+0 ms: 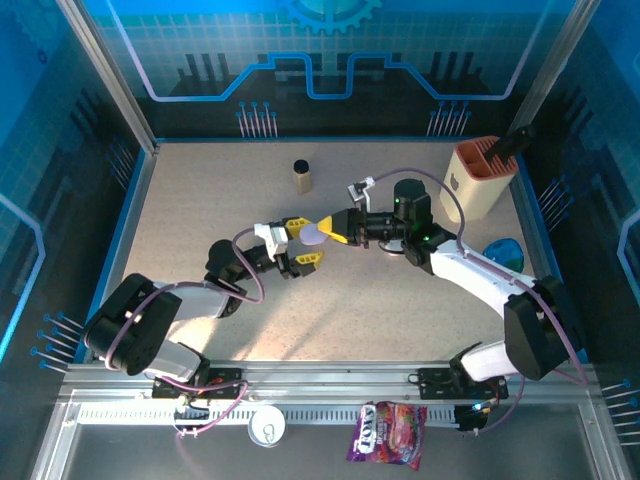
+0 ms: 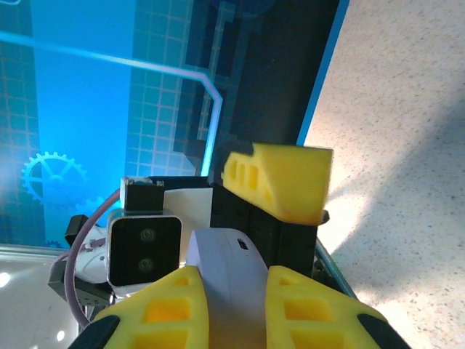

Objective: Insert the wireless bluetooth earbuds into the charging case

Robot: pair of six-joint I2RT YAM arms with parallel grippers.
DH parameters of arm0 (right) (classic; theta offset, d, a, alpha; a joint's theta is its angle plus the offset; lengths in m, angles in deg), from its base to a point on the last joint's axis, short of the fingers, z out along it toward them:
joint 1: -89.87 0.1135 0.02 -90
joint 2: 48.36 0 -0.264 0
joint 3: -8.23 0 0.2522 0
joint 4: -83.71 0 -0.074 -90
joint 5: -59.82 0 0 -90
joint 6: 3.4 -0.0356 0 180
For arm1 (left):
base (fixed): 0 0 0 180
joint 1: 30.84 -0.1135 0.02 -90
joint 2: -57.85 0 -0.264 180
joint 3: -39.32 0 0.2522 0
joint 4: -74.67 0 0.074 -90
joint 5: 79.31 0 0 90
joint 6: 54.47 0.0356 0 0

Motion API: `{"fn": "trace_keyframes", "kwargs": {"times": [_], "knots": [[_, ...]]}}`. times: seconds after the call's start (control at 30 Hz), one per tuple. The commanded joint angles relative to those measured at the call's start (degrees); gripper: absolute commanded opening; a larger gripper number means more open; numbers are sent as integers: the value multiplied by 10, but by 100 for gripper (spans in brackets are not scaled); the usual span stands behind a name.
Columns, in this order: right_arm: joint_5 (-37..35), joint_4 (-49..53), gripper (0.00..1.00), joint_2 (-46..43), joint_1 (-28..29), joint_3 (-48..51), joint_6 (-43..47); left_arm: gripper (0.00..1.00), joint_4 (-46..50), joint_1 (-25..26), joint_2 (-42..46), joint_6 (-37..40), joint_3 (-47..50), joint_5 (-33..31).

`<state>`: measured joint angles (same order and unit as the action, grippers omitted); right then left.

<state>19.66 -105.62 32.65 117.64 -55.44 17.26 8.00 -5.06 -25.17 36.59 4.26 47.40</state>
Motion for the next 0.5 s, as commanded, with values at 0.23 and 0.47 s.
{"fn": "trace_keyframes", "kwargs": {"times": [0.23,0.47], "knots": [[-93,99,14,6,-92,91,120,99,116,1,62,89,56,-40],[-127,110,15,86,-101,115,168,99,448,2,126,205,2,5]]}}
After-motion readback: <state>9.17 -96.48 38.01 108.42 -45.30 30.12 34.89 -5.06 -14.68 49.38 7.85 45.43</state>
